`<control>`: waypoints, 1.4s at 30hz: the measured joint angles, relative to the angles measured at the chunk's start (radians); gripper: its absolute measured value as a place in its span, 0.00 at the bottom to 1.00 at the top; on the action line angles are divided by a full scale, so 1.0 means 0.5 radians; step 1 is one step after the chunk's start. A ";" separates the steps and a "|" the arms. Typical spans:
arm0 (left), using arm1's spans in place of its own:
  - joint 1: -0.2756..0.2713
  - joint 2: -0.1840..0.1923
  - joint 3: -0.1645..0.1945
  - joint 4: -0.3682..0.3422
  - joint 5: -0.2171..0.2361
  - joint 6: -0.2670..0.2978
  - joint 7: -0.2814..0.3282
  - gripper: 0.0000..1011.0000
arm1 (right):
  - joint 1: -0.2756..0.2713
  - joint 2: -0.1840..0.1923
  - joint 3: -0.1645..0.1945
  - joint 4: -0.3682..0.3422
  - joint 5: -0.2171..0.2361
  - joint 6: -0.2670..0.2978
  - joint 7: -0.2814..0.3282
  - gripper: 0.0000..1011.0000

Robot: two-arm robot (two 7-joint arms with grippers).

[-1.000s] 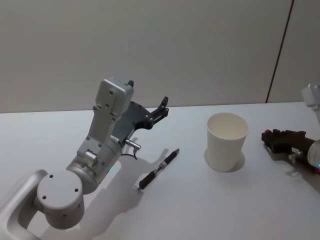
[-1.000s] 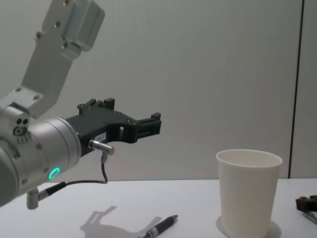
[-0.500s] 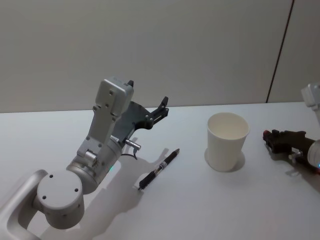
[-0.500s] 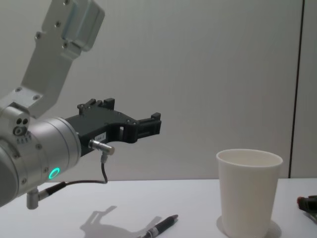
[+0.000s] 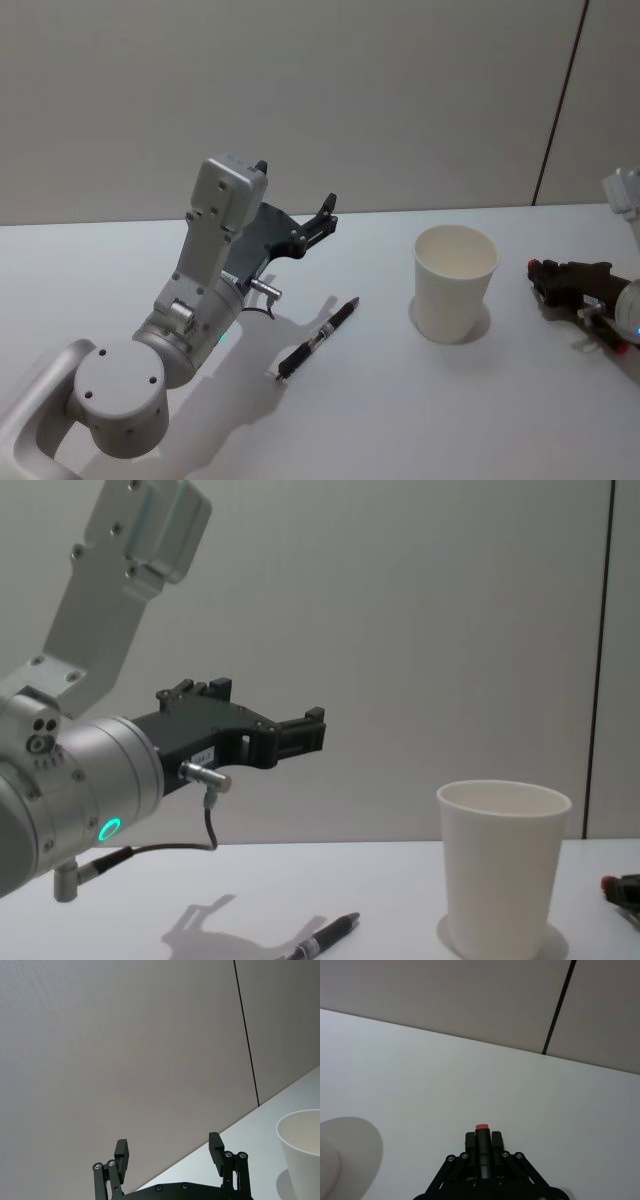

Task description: Place the pen into the pen holder.

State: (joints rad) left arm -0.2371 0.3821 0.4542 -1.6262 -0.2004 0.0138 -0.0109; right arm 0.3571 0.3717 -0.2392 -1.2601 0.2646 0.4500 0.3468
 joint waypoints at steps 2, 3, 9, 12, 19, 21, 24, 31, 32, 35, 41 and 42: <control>0.000 0.000 0.000 0.000 0.000 0.000 0.000 0.99 | 0.000 0.000 0.000 0.000 0.000 0.000 0.000 0.18; 0.000 0.000 0.000 0.000 0.000 0.000 0.000 0.99 | 0.000 0.000 0.000 0.000 0.000 0.000 0.000 0.18; 0.000 0.000 0.000 0.000 0.000 0.000 0.000 0.99 | 0.000 0.000 0.000 0.000 0.000 0.000 0.000 0.18; 0.000 0.000 0.000 0.000 0.000 0.000 0.000 0.99 | 0.000 0.000 0.000 0.000 0.000 0.000 0.000 0.18; 0.000 0.000 0.000 0.000 0.000 0.000 0.000 0.99 | 0.000 0.000 0.000 0.000 0.000 0.000 0.000 0.18; 0.000 0.000 0.000 0.000 0.000 0.000 0.000 0.99 | 0.000 0.000 0.000 0.000 0.000 0.000 0.000 0.18; 0.000 0.000 0.000 0.000 0.000 0.000 0.000 0.99 | 0.000 0.000 0.000 0.000 0.000 0.000 0.000 0.18; 0.000 0.000 0.000 0.000 0.000 0.000 0.000 0.99 | 0.002 -0.010 -0.006 -0.012 0.000 -0.024 -0.027 0.18; 0.000 0.000 0.000 0.000 0.000 0.000 0.000 0.99 | 0.002 -0.012 -0.007 -0.017 0.000 -0.031 -0.031 0.18; 0.000 0.000 0.000 0.000 0.000 0.000 0.000 0.99 | 0.000 -0.017 -0.011 -0.032 0.003 -0.065 -0.053 0.18; 0.000 0.000 0.000 0.000 0.000 0.000 0.000 0.99 | 0.004 -0.027 -0.011 -0.079 0.011 -0.145 -0.104 0.18; 0.000 0.000 0.000 0.000 0.000 0.000 0.000 0.99 | 0.006 -0.028 -0.008 -0.095 0.016 -0.175 -0.116 0.18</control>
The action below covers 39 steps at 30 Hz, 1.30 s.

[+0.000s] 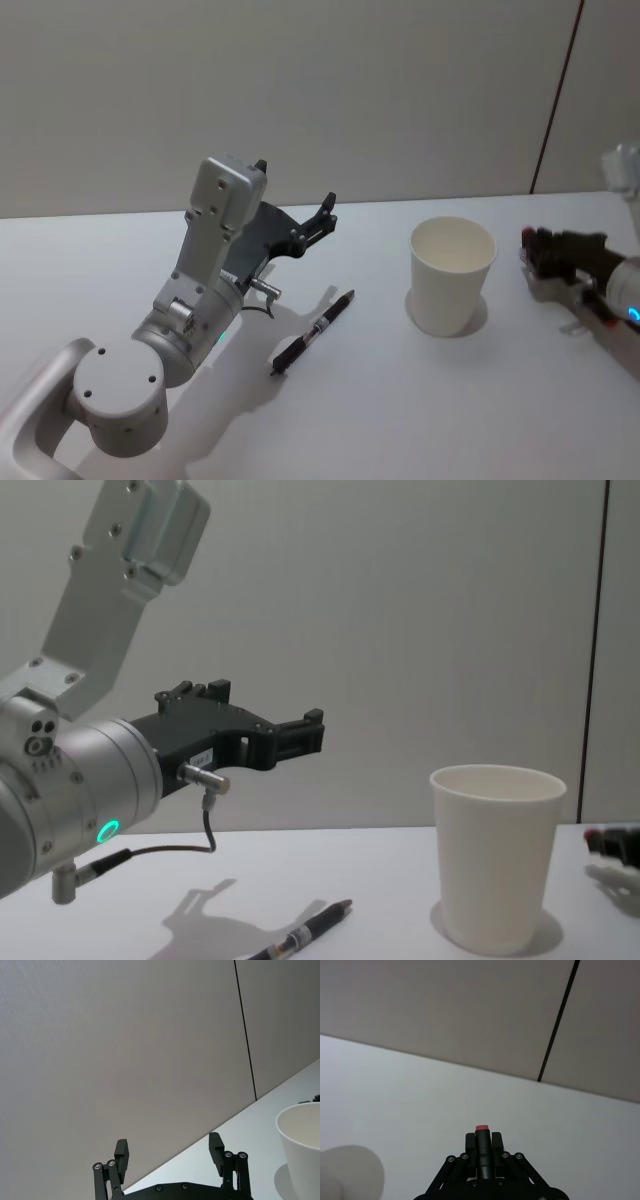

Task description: Place the pen into the pen holder.

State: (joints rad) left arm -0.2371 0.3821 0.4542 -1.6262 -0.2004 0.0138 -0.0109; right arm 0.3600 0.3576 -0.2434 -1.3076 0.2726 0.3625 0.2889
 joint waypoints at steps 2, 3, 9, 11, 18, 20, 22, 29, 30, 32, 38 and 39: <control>0.000 0.000 0.000 0.000 0.000 0.000 0.000 0.99 | 0.002 -0.002 0.002 -0.020 0.004 -0.025 -0.011 0.18; 0.000 0.000 0.000 0.000 0.000 0.000 0.000 0.99 | 0.003 -0.004 0.003 -0.036 0.007 -0.051 -0.021 0.18; 0.000 0.000 0.000 0.000 0.000 0.000 0.000 0.99 | 0.008 -0.010 0.011 -0.101 0.020 -0.156 -0.058 0.18; 0.000 0.000 0.000 0.000 0.000 0.000 0.000 0.99 | 0.010 -0.012 0.015 -0.125 0.025 -0.195 -0.072 0.18; 0.000 0.000 0.000 0.000 0.000 0.000 0.000 0.99 | 0.023 -0.020 0.026 -0.206 0.037 -0.330 -0.112 0.18; 0.000 0.000 0.000 0.000 0.000 0.000 0.000 0.99 | 0.026 -0.022 0.028 -0.221 0.039 -0.364 -0.120 0.18; 0.000 0.000 0.000 0.000 0.000 0.000 0.000 0.99 | 0.034 -0.025 0.034 -0.253 0.046 -0.426 -0.133 0.18; 0.000 0.000 0.000 0.000 0.000 0.000 0.000 0.99 | 0.055 -0.036 0.047 -0.313 0.087 -0.548 -0.144 0.18; 0.000 0.000 0.000 0.000 0.000 0.000 0.000 0.99 | 0.063 -0.040 0.051 -0.329 0.105 -0.575 -0.144 0.18; 0.000 0.000 0.000 0.000 0.000 0.000 0.000 0.99 | 0.070 -0.044 0.055 -0.342 0.130 -0.608 -0.143 0.18; 0.000 0.000 0.000 0.000 0.000 0.000 0.000 0.99 | 0.106 -0.067 0.071 -0.391 0.237 -0.717 -0.126 0.18; 0.000 0.000 0.000 0.000 0.000 0.000 0.000 0.99 | 0.118 -0.074 0.075 -0.403 0.267 -0.742 -0.120 0.18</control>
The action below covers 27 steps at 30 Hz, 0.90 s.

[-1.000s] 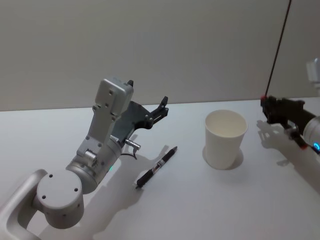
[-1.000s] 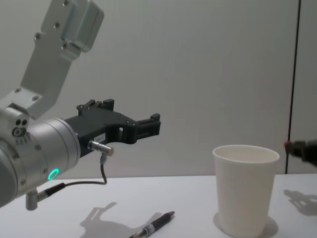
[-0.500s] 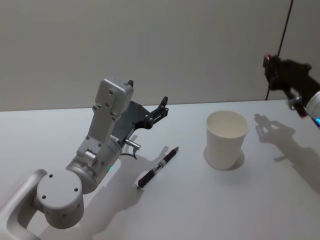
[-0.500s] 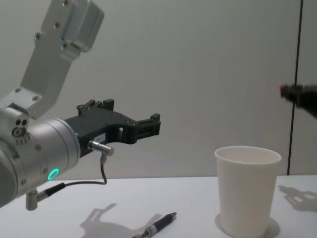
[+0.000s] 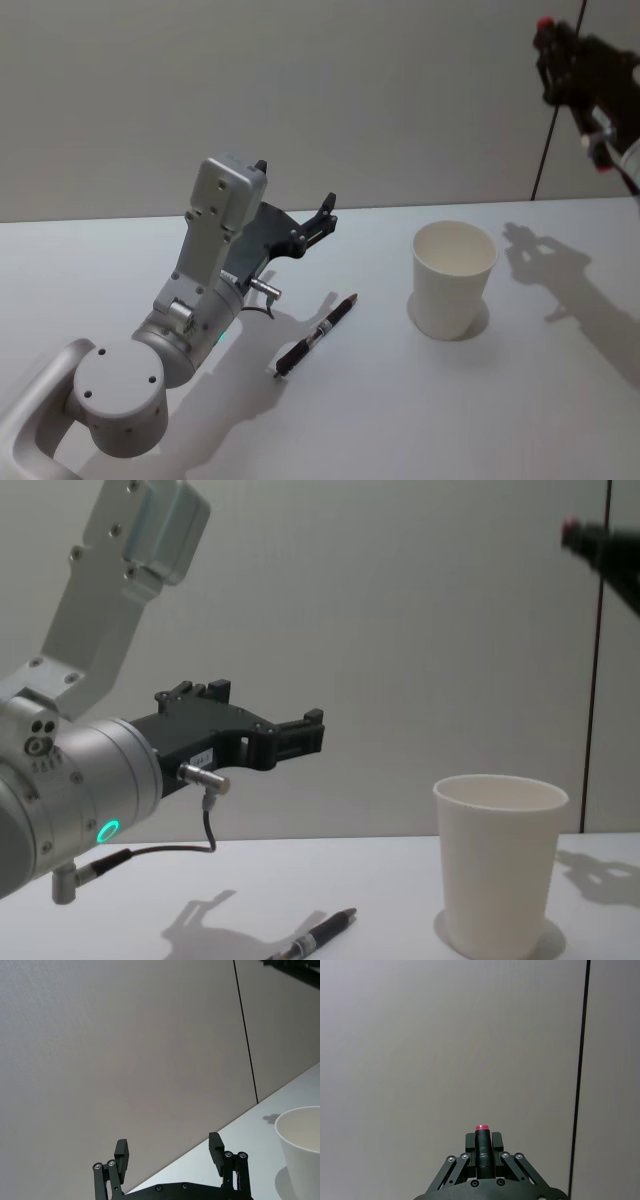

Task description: Place the pen into the pen holder.

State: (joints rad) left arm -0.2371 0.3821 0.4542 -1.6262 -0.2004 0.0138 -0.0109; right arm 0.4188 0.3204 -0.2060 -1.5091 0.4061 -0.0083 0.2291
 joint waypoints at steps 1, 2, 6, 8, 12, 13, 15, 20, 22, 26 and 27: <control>0.000 0.000 0.000 0.000 0.000 0.000 0.000 0.99 | 0.005 -0.003 0.002 -0.005 0.015 -0.013 0.004 0.18; 0.000 0.000 0.000 0.000 0.000 0.000 0.000 0.99 | 0.011 -0.007 0.004 -0.009 0.037 -0.030 0.008 0.18; 0.000 0.000 0.000 0.000 0.000 0.000 0.000 0.99 | 0.051 -0.031 0.014 -0.036 0.140 -0.106 0.032 0.18; 0.000 0.000 0.000 0.000 0.000 0.000 0.000 0.99 | 0.074 -0.045 0.019 -0.046 0.198 -0.141 0.045 0.18; 0.000 0.000 0.000 0.000 0.000 0.000 0.000 0.99 | 0.097 -0.062 0.024 -0.053 0.259 -0.193 0.062 0.18; 0.000 0.000 0.000 0.000 0.000 0.000 0.000 0.99 | 0.106 -0.070 0.026 -0.055 0.284 -0.216 0.068 0.18; 0.000 0.000 0.000 0.000 0.000 0.000 0.000 0.99 | 0.111 -0.075 0.027 -0.056 0.300 -0.231 0.071 0.18; 0.000 0.000 0.000 0.000 0.000 0.000 0.000 0.99 | 0.114 -0.085 0.027 -0.060 0.325 -0.270 0.087 0.18; 0.000 0.000 0.000 0.000 0.000 0.000 0.000 0.99 | 0.112 -0.085 0.026 -0.061 0.324 -0.275 0.091 0.18; 0.000 0.000 0.000 0.000 0.000 0.000 0.000 0.99 | 0.094 -0.083 0.018 -0.064 0.297 -0.280 0.103 0.18; 0.000 0.000 0.000 0.000 0.000 0.000 0.000 0.99 | 0.084 -0.080 0.014 -0.065 0.282 -0.280 0.109 0.18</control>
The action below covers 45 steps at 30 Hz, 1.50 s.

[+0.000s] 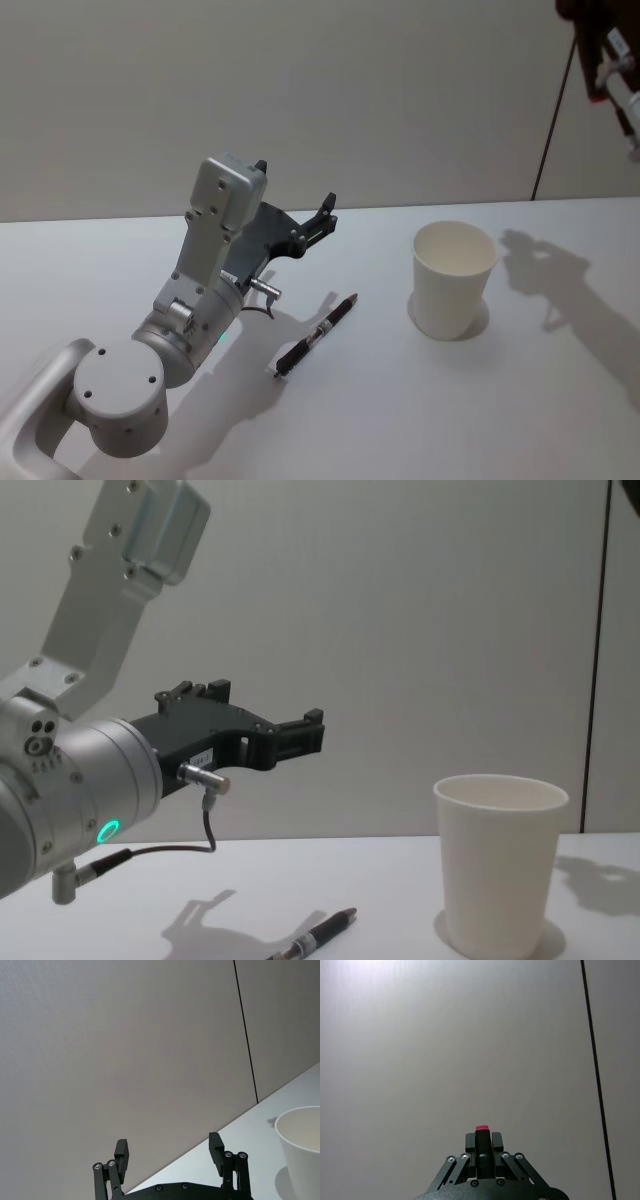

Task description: Place the pen into the pen holder.

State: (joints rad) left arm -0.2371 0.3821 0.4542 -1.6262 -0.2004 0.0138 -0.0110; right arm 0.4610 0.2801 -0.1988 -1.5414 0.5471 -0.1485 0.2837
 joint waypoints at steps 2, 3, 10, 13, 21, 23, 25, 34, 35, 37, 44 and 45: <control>0.000 0.000 0.000 0.000 0.000 0.000 0.000 0.99 | -0.015 0.004 -0.007 -0.002 -0.030 0.000 0.008 0.18; 0.000 0.000 0.000 0.000 0.000 0.000 0.000 0.99 | -0.021 0.006 -0.010 -0.002 -0.043 0.001 0.011 0.18; 0.000 0.000 0.000 0.000 0.000 0.000 0.000 0.99 | -0.077 0.018 -0.039 -0.006 -0.163 0.014 0.038 0.18; 0.000 0.000 0.000 0.000 0.000 0.000 0.000 0.99 | -0.108 0.020 -0.062 -0.006 -0.231 0.022 0.054 0.18; 0.000 0.000 0.000 0.000 0.000 0.000 0.000 0.99 | -0.174 -0.003 -0.145 0.015 -0.439 0.038 0.093 0.18; 0.000 0.000 0.000 0.000 0.000 0.000 0.000 0.99 | -0.183 -0.012 -0.164 0.024 -0.471 0.038 0.099 0.18; 0.000 0.000 0.000 0.000 0.000 0.000 0.000 0.99 | -0.199 -0.034 -0.202 0.045 -0.548 0.039 0.110 0.18; 0.000 0.000 0.000 0.000 0.000 0.000 0.000 0.99 | -0.216 -0.086 -0.268 0.104 -0.629 0.014 0.125 0.18; 0.000 0.000 0.000 0.000 0.000 0.000 0.000 0.99 | -0.216 -0.095 -0.275 0.116 -0.630 0.002 0.126 0.18; 0.000 0.000 0.000 0.000 0.000 0.000 0.000 0.99 | -0.214 -0.104 -0.281 0.129 -0.630 -0.011 0.128 0.18; 0.000 0.000 0.000 0.000 0.000 0.000 0.000 0.99 | -0.195 -0.144 -0.299 0.190 -0.623 -0.081 0.116 0.18; 0.000 0.000 0.000 0.000 0.000 0.000 0.000 0.99 | -0.195 -0.144 -0.299 0.190 -0.623 -0.081 0.116 0.18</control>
State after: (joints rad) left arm -0.2371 0.3821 0.4542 -1.6262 -0.2004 0.0139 -0.0109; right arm 0.3634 0.2084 -0.3484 -1.4462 0.2358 -0.1891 0.3419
